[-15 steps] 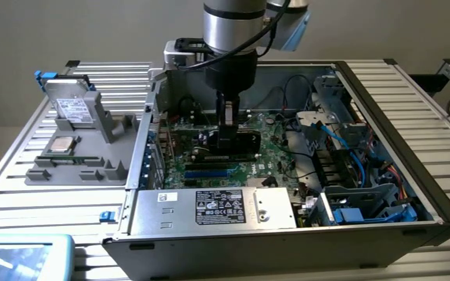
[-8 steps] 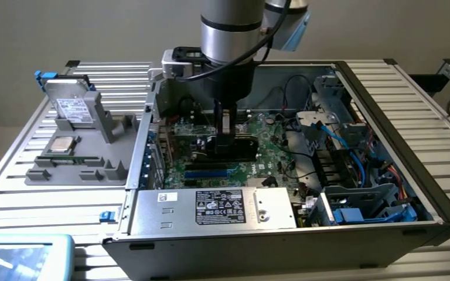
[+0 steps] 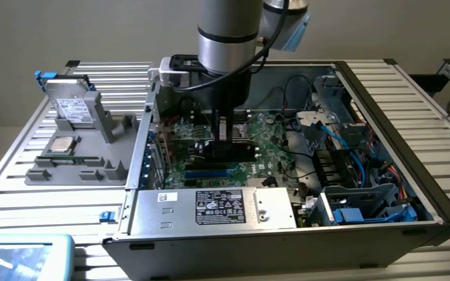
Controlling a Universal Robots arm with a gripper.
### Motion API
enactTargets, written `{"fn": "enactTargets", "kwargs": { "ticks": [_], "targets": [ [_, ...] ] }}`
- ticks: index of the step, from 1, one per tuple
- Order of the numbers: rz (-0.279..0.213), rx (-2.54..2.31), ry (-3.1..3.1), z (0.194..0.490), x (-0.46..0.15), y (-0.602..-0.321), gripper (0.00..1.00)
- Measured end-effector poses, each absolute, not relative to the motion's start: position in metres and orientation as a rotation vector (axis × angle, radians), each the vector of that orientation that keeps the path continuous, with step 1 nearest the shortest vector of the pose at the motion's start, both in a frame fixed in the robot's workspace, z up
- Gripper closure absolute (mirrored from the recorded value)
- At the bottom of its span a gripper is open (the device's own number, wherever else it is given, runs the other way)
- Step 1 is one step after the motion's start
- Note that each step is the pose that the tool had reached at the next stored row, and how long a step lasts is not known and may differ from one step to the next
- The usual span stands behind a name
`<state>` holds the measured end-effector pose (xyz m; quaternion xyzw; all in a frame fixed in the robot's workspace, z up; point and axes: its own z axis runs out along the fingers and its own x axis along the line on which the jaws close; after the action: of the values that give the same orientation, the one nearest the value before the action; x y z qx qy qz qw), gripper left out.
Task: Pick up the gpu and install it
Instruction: 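Insert the gpu into the slot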
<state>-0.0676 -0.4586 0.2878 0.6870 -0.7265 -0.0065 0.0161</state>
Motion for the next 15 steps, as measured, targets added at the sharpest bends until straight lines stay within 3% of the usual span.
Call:
{"fn": "enactTargets", "kwargs": {
  "ticks": [15],
  "targets": [
    [-0.06, 2.15, -2.279, 0.268, -0.077, -0.463, 0.72]
  ]
}}
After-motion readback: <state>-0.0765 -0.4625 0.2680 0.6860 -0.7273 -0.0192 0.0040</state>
